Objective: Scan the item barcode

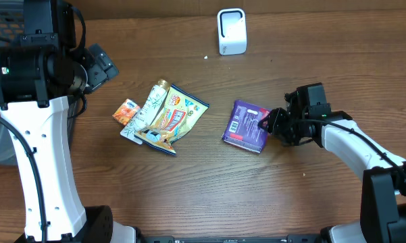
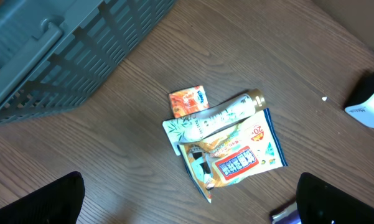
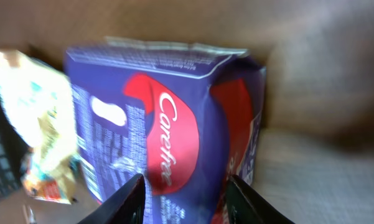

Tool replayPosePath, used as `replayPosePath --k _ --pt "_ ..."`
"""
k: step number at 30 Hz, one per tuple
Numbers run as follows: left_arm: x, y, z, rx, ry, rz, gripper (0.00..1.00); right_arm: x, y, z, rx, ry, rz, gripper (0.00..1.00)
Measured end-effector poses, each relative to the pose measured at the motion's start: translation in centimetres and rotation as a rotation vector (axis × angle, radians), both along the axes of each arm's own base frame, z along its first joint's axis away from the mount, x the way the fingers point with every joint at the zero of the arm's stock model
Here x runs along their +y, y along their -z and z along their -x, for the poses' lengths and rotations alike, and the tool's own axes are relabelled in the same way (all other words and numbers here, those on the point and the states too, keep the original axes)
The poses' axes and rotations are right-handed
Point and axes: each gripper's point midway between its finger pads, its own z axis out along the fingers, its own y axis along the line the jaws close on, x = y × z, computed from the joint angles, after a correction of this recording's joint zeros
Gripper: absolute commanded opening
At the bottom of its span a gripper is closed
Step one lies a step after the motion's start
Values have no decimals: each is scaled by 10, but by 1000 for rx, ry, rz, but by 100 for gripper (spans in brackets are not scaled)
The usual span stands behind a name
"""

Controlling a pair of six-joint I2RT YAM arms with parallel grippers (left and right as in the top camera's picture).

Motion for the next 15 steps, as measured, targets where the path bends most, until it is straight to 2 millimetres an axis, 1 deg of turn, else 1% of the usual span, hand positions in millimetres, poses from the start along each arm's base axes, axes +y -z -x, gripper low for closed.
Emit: replayPosePath --k 4,9,11,13,14,15 --pt "0 0 0 0 0 0 100 4 -13 -23 -118 1 -22 44" --pt "0 0 0 0 0 0 100 8 -26 -39 -207 -3 -46 44" --pt "0 0 0 0 0 0 100 7 -26 -38 -203 -5 -40 45" --pt "0 0 0 0 0 0 100 3 -21 -31 -145 -2 -11 49" --pt "0 0 0 0 0 0 100 0 -19 -25 -102 -2 6 49" --pt "0 0 0 0 0 0 100 -4 -19 -24 -82 1 21 50"
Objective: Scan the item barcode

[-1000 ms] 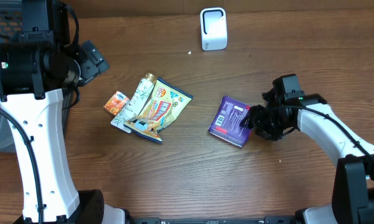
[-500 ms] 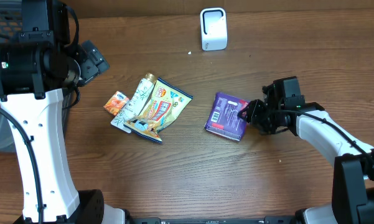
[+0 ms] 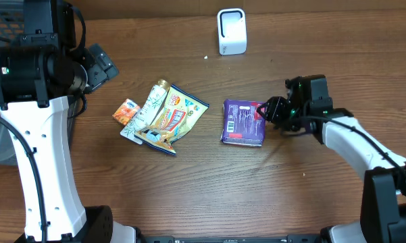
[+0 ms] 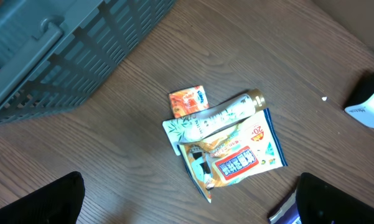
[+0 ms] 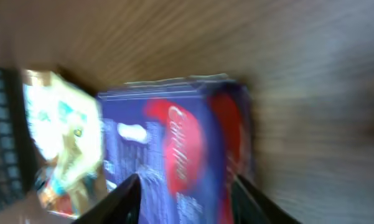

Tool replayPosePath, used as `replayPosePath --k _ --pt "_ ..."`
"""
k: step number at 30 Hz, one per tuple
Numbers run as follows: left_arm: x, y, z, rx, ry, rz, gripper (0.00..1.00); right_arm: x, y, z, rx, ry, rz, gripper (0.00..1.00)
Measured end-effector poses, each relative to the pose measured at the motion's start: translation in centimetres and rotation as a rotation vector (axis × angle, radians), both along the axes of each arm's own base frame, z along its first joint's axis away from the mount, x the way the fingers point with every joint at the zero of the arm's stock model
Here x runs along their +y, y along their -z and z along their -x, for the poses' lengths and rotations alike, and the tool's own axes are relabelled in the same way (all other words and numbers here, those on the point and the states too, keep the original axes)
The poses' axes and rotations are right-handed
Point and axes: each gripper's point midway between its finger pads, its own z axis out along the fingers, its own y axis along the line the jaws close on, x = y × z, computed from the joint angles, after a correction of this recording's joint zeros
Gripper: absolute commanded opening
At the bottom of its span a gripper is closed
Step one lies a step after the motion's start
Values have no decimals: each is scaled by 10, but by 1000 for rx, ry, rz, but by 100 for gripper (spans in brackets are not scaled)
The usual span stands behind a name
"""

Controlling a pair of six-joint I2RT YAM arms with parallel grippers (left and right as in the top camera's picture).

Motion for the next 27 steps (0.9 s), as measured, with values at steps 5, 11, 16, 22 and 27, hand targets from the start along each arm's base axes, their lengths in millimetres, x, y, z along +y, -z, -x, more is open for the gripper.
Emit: replayPosePath --k 5,11,16,22,27 --pt "0 0 0 0 0 0 100 -14 -6 13 98 -24 78 53" --pt "0 0 0 0 0 0 100 -12 6 21 119 -62 102 55" --pt "0 0 0 0 0 0 100 3 26 17 137 -104 56 56" --pt "0 0 0 0 0 0 100 13 38 17 176 -109 2 45" --pt "0 0 0 0 0 0 100 20 29 -5 85 -90 -42 17"
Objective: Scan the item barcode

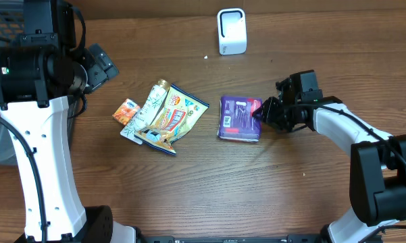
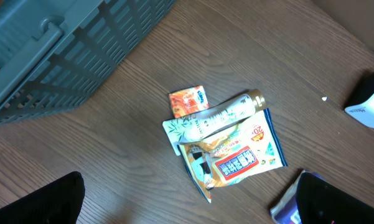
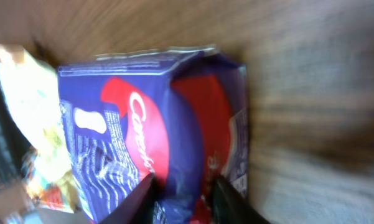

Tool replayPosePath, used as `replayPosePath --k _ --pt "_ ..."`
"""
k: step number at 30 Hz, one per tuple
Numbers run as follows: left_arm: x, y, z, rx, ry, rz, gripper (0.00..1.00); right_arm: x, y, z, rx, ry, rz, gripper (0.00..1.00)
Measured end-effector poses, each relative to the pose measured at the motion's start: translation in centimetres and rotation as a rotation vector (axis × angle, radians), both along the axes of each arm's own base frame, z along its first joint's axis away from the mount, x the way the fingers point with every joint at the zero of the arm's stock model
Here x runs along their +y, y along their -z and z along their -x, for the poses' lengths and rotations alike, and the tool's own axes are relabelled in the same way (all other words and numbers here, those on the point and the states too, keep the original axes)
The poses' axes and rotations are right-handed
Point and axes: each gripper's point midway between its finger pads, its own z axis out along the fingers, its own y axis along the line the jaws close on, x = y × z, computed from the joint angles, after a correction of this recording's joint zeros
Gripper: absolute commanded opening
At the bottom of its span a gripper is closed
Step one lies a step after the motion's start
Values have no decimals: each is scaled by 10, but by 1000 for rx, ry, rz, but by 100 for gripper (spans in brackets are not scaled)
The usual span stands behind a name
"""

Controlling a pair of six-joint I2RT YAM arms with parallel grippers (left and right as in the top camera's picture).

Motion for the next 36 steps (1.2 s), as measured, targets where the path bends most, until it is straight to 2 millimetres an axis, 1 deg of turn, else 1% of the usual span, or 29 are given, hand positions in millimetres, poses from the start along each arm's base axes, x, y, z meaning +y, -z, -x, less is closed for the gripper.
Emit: replayPosePath --k 2,3,5,7,10,12,15,16,19,21,23,27,31,32,33,34,36 --pt "0 0 0 1 0 0 100 2 -5 -11 -40 22 -16 13" --pt "0 0 0 0 0 0 100 2 -7 -17 -60 33 -23 9" --pt "0 0 0 0 0 0 100 2 -11 -26 -89 65 -27 8" --pt "0 0 0 0 0 0 100 0 -14 -36 -124 91 -22 8" --pt "0 0 0 0 0 0 100 -3 -15 -43 -139 115 -13 9" --pt "0 0 0 0 0 0 100 -5 -16 -43 -120 124 -4 16" --pt "0 0 0 0 0 0 100 -11 -20 -41 -71 119 27 31" --pt "0 0 0 0 0 0 100 -12 -23 -40 -56 112 37 33" --pt "0 0 0 0 0 0 100 -14 -24 -30 -11 82 63 36" --pt "0 0 0 0 0 0 100 -15 -18 -15 46 54 83 37" --pt "0 0 0 0 0 0 100 -13 -13 -9 67 29 92 39" --pt "0 0 0 0 0 0 100 1 -3 -6 56 -37 96 41" --pt "0 0 0 0 0 0 100 26 2 -6 24 -105 66 43" --pt "0 0 0 0 0 0 100 32 3 -5 18 -119 59 44" --pt "0 0 0 0 0 0 100 36 5 -4 17 -130 53 41" --pt "0 0 0 0 0 0 100 40 6 -3 17 -139 49 37" --pt "0 0 0 0 0 0 99 44 7 -3 19 -146 37 25"
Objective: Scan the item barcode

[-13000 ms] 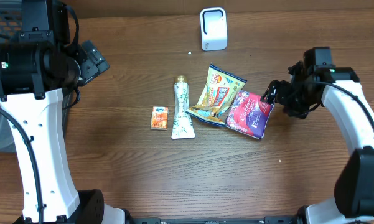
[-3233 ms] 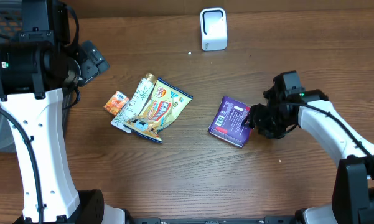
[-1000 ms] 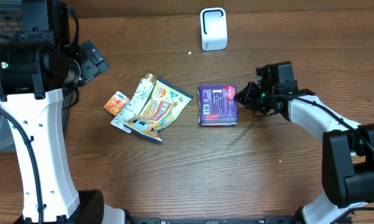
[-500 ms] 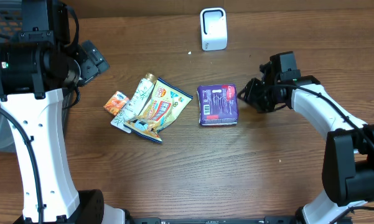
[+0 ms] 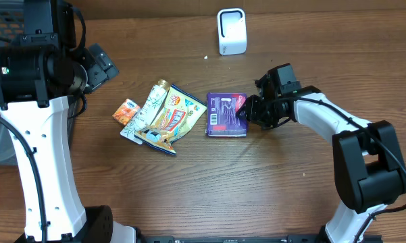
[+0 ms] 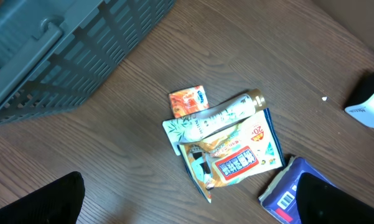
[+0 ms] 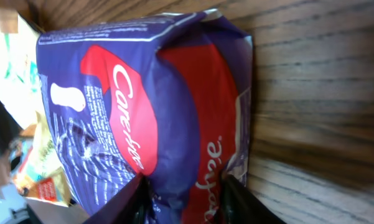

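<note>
The purple Carefree pack (image 5: 224, 115) lies flat mid-table, barcode side up. In the left wrist view its corner and barcode (image 6: 287, 200) show at the bottom right. My right gripper (image 5: 248, 113) is shut on the pack's right end. In the right wrist view the pack (image 7: 143, 106) fills the frame, and the fingers (image 7: 140, 200) press its sides. The white scanner (image 5: 232, 31) stands at the table's far edge, above the pack. My left gripper (image 6: 190, 202) hangs open, high over the table's left side, holding nothing.
A yellow snack pouch (image 5: 175, 116), a pale tube (image 5: 150, 106) and a small orange sachet (image 5: 126, 111) lie in a heap just left of the pack. A grey-blue slatted basket (image 6: 56, 50) sits at the far left.
The purple pack and my right gripper have moved left and slightly toward the far edge. The pack now sits close to the snack pouch. The left arm has not moved.
My right gripper first held the right end of the pack, which lay tilted right of centre. At each later moment the pack was squarer and further left and up the table. Now it is beside the pouch, below the scanner. The left arm stayed still.
</note>
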Tool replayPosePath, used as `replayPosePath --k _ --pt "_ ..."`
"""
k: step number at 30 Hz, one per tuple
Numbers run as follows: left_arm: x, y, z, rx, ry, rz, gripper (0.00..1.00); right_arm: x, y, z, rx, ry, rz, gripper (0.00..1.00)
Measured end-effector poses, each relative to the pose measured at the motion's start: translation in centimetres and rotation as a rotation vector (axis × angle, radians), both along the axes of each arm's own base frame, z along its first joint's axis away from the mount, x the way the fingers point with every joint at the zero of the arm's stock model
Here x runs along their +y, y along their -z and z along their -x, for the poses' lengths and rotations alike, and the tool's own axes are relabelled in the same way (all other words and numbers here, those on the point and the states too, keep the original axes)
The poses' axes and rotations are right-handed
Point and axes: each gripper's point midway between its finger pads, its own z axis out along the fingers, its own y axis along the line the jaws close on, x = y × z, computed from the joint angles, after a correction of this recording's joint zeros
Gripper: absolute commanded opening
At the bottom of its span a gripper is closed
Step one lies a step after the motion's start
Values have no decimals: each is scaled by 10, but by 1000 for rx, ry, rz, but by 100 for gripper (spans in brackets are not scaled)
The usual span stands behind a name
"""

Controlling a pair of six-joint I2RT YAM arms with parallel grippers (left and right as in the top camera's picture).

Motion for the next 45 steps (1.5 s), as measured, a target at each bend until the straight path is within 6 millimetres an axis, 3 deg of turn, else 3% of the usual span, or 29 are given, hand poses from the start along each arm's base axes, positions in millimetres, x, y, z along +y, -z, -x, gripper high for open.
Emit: replayPosePath --k 4,22,36,40,45 --pt "0 0 0 0 0 0 100 1 -2 -2 -6 -1 -15 4" --pt "0 0 0 0 0 0 100 -1 -10 -12 10 2 -89 4" --pt "0 0 0 0 0 0 100 5 -24 -23 -106 -102 -108 4" --pt "0 0 0 0 0 0 100 8 -37 -33 -193 -129 -124 4" --pt "0 0 0 0 0 0 100 7 -69 -48 -298 -129 -150 4"
